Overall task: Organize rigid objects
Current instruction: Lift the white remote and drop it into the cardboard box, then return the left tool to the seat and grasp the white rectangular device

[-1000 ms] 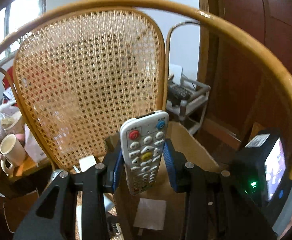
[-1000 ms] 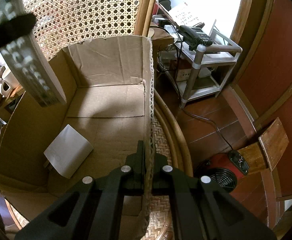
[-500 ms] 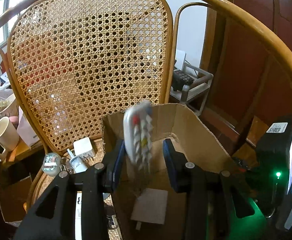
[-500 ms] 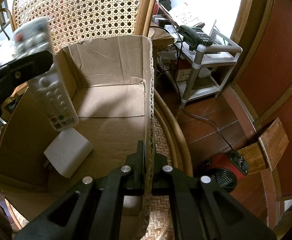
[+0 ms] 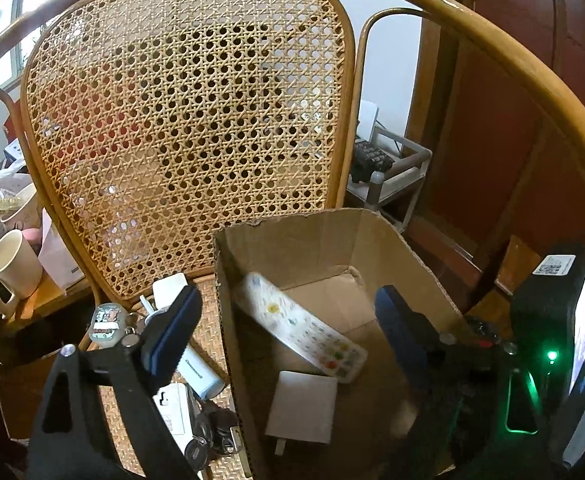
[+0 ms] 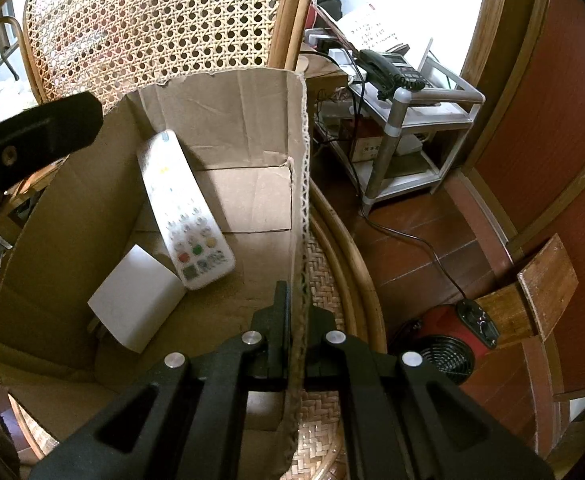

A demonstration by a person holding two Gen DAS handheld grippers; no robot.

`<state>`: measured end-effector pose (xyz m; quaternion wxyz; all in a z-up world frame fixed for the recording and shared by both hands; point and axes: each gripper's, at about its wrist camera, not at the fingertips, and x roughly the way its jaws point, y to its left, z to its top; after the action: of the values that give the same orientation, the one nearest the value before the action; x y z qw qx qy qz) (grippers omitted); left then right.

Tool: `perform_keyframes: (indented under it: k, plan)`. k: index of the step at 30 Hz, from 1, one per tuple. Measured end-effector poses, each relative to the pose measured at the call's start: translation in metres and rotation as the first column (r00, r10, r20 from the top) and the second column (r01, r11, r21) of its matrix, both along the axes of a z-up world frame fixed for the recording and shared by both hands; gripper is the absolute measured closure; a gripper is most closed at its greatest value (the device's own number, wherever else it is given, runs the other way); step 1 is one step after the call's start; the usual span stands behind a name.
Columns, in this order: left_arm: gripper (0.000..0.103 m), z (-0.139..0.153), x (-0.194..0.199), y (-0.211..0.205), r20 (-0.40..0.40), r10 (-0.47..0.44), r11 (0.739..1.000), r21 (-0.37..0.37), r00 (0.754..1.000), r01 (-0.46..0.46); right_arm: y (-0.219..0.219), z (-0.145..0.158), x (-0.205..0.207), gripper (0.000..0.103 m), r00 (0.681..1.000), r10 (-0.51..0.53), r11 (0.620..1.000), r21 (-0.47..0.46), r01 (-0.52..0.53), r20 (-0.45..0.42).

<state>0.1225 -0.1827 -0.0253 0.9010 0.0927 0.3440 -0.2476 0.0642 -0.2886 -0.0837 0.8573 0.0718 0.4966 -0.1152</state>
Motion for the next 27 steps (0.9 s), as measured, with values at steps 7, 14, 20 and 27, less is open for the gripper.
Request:
perform_keyframes:
  k: [7,14,20,27]
  plan:
    - [0.003,0.008,-0.001,0.01,0.037,0.048,0.999,-0.015,0.998,-0.048,0.0,-0.001,-0.001,0.098,1.0,0.001,1.0,0.0,-0.001,0.001]
    - [0.002,0.017,0.004,0.031,0.035,0.075,0.996,-0.047,0.997,-0.073,-0.001,-0.001,-0.001,0.098,1.0,0.001,1.0,0.0,-0.001,0.001]
    - [0.001,0.018,0.016,0.057,0.009,0.115,0.991,-0.07,0.993,-0.114,-0.001,-0.002,-0.001,0.098,1.0,0.001,1.0,0.0,-0.001,0.002]
    - [0.001,0.015,0.03,0.091,0.002,0.171,0.985,-0.035,0.985,-0.171,-0.001,-0.002,-0.001,0.098,1.0,0.006,1.0,0.001,-0.006,0.002]
